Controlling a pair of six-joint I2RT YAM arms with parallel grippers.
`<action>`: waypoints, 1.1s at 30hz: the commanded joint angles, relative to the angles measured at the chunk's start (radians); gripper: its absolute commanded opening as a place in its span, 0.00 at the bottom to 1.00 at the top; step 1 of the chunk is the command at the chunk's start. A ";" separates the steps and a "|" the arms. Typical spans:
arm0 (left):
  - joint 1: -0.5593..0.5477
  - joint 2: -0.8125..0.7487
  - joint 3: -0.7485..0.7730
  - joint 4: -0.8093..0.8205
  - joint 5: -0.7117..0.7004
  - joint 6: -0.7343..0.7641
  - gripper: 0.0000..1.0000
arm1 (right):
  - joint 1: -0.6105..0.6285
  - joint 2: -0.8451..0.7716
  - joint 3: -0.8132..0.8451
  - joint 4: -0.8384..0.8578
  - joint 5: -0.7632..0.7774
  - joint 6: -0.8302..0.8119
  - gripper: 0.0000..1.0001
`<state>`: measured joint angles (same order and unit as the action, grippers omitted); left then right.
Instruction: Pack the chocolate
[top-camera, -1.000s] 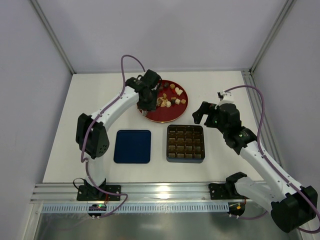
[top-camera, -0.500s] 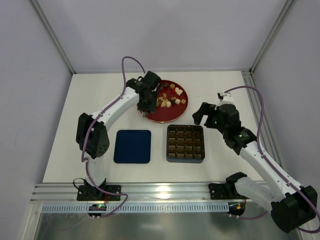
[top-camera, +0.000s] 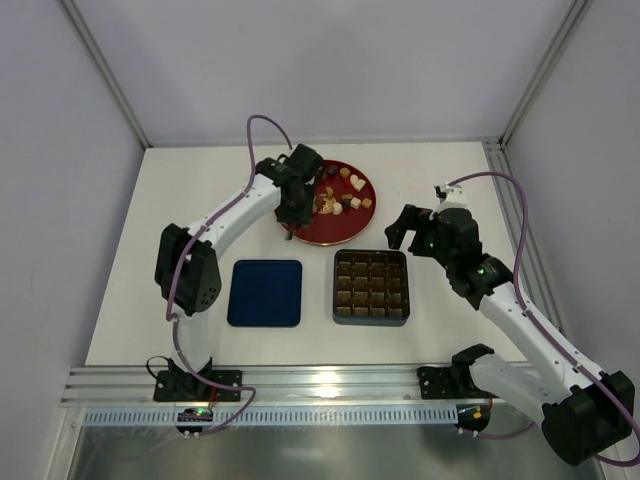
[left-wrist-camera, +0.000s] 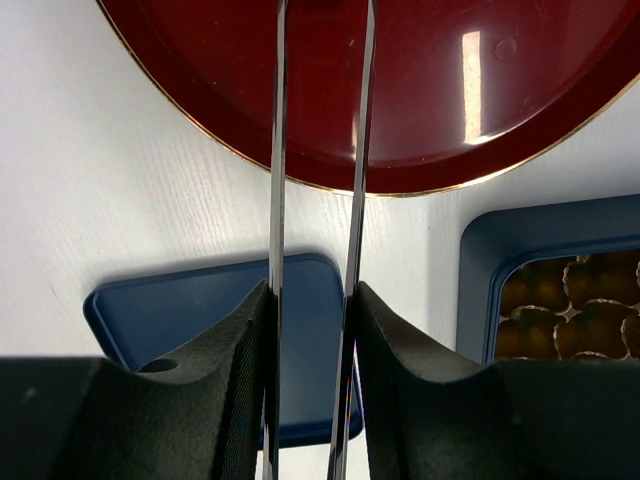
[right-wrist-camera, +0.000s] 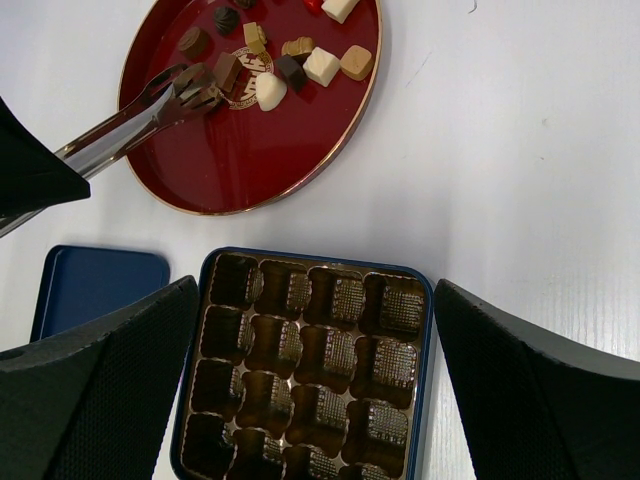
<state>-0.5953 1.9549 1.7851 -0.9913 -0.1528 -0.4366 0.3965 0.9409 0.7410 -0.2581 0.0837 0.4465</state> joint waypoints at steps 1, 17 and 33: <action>-0.003 -0.016 0.007 0.022 -0.008 0.007 0.33 | 0.004 -0.010 -0.003 0.026 0.013 -0.005 1.00; -0.004 -0.099 0.016 -0.029 0.005 0.013 0.32 | 0.004 0.002 0.004 0.033 0.010 0.000 1.00; -0.050 -0.166 0.014 -0.069 0.021 0.018 0.32 | 0.004 0.012 -0.003 0.040 0.014 0.008 1.00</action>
<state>-0.6296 1.8446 1.7809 -1.0386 -0.1440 -0.4362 0.3965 0.9436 0.7410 -0.2558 0.0841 0.4473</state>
